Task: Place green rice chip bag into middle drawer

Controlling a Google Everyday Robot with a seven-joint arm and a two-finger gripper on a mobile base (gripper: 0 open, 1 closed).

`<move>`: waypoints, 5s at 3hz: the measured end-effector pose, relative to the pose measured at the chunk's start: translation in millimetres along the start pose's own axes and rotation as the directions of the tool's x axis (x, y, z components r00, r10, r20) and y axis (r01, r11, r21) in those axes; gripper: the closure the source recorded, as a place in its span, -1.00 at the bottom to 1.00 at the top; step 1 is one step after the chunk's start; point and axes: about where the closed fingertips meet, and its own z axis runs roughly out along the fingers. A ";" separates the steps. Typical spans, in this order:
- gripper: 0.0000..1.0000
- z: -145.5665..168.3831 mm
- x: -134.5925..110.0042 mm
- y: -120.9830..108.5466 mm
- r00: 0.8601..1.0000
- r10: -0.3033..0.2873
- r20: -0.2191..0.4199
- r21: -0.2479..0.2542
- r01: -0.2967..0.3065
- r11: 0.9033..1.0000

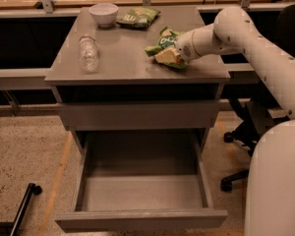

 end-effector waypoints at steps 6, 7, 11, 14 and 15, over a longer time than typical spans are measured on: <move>0.26 -34.5 4.5 32.6 1.000 0.031 -0.004 0.046 -0.031 0.998; 0.73 -57.5 -2.6 53.9 0.999 0.033 0.014 0.054 -0.033 0.998; 1.00 -185.2 39.1 144.9 0.999 -0.038 -0.025 -0.069 0.036 0.997; 1.00 -134.0 101.1 177.9 0.998 -0.014 -0.069 -0.260 -0.005 0.966; 1.00 -109.9 154.9 201.9 0.989 0.061 -0.134 -0.341 -0.104 0.934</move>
Offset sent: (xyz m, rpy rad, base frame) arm -0.0237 -0.0048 0.0227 0.0083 -0.0325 -0.0391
